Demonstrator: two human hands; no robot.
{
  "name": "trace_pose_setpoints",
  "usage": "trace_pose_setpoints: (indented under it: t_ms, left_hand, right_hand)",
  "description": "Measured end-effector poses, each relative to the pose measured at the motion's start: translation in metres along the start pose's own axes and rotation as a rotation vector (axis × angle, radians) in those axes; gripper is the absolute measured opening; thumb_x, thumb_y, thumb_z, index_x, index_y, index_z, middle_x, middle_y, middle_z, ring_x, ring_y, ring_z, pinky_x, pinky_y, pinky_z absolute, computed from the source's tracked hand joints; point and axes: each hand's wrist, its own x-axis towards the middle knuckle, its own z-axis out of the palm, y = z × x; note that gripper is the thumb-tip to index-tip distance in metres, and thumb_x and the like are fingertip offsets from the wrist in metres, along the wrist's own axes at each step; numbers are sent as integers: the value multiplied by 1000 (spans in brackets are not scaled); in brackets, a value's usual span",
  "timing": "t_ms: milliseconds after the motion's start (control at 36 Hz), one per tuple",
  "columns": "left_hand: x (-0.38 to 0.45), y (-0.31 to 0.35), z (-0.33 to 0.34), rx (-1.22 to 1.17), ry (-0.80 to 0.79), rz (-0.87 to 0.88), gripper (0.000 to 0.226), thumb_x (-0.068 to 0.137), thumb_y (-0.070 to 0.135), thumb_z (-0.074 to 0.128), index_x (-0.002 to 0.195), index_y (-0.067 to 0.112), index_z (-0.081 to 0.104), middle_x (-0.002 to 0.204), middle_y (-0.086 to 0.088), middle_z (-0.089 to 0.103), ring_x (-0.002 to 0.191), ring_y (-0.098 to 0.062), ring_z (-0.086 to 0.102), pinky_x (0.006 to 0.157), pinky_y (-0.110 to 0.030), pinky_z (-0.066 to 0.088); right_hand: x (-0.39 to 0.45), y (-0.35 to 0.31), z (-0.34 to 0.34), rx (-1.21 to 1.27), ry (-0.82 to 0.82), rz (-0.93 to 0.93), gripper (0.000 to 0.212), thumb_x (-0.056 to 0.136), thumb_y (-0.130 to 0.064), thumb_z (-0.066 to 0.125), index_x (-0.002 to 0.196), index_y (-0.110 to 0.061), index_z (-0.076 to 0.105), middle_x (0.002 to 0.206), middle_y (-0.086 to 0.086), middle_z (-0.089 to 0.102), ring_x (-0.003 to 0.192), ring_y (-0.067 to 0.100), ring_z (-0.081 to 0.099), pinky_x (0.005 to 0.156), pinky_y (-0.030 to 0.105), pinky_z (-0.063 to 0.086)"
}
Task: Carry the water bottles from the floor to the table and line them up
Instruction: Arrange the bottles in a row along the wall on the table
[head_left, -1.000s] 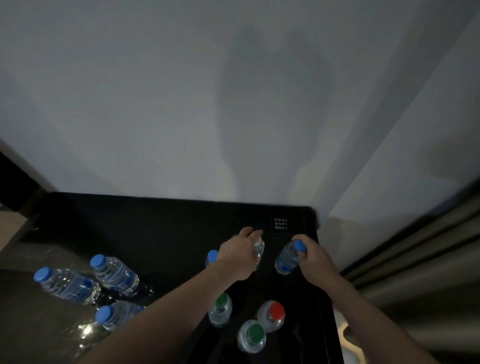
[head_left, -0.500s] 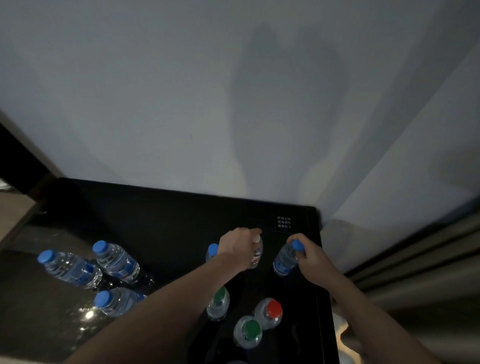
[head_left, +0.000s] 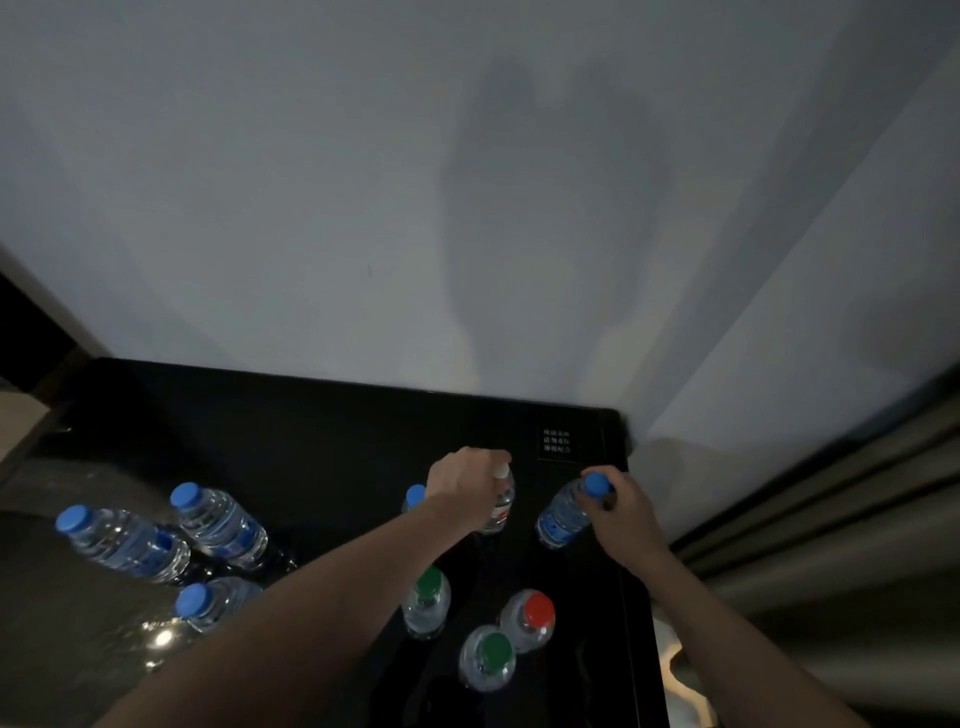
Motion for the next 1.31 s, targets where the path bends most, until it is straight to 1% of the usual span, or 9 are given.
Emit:
trace_pose_setpoints:
  t_ms: [111, 194, 306, 472, 694, 833, 944, 1083, 1306]
  left_hand:
    - [1, -2, -3, 39, 15, 5, 16, 94, 20, 60, 89, 33, 51, 88, 4, 63, 78, -20, 60, 64, -35, 41]
    - [3, 0, -3, 39, 7, 1, 20, 92, 18, 64, 91, 34, 53, 88, 5, 63, 77, -18, 60, 62, -33, 42]
    - [4, 2, -3, 61, -11, 15, 20, 91, 15, 65, 94, 33, 56, 88, 6, 63, 79, -18, 64, 63, -33, 47]
    - [5, 1, -6, 85, -2, 13, 20, 92, 13, 61, 85, 31, 54, 84, 5, 63, 76, -20, 63, 61, -33, 44]
    - [8, 1, -15, 111, -13, 29, 8, 95, 18, 58, 94, 26, 60, 91, 0, 68, 82, -23, 67, 72, -38, 56]
    - [22, -6, -23, 74, -3, 30, 10, 99, 20, 55, 96, 29, 56, 92, 1, 69, 82, -21, 67, 74, -39, 58]
    - [40, -14, -35, 60, -15, 33, 7, 98, 22, 54, 95, 26, 59, 89, 0, 68, 81, -21, 68, 77, -41, 60]
    - [62, -16, -42, 63, 4, 40, 12, 93, 14, 58, 97, 26, 59, 94, -3, 67, 87, -27, 67, 79, -41, 59]
    - [115, -17, -57, 82, 105, 87, 6, 98, 26, 56, 93, 24, 55, 91, -7, 70, 80, -28, 64, 63, -35, 45]
  right_hand:
    - [-3, -1, -4, 28, 5, 24, 25, 98, -10, 56, 120, -22, 57, 112, 0, 61, 104, 17, 60, 85, 29, 51]
    - [-1, -3, -12, -19, -61, 4, 31, 100, -3, 50, 124, -22, 55, 115, 3, 61, 105, 18, 59, 93, 39, 53]
    - [2, -6, -19, -79, -133, -21, 34, 97, 0, 51, 121, -25, 52, 113, 5, 61, 100, 18, 60, 85, 33, 52]
    - [-1, -7, -9, -137, -130, -37, 22, 90, -26, 73, 107, -27, 59, 110, -5, 54, 98, 11, 60, 86, 30, 55]
    - [1, -14, -1, -205, -95, -73, 17, 97, -14, 61, 110, -24, 56, 110, -1, 62, 97, 15, 61, 85, 35, 54]
    - [16, -17, -10, -222, -121, -71, 22, 98, -12, 59, 117, -22, 54, 108, 3, 62, 92, 16, 61, 73, 23, 45]
    - [38, -26, -16, -216, -101, -100, 26, 96, -6, 59, 120, -15, 57, 105, 8, 63, 92, 22, 61, 77, 34, 50]
    - [74, -43, -21, -153, -78, -126, 17, 97, -6, 56, 109, -19, 57, 93, 2, 61, 77, 10, 57, 63, 18, 40]
    - [129, -59, -30, -146, -15, -84, 17, 97, -4, 52, 112, -10, 58, 98, 14, 64, 90, 29, 60, 80, 41, 50]
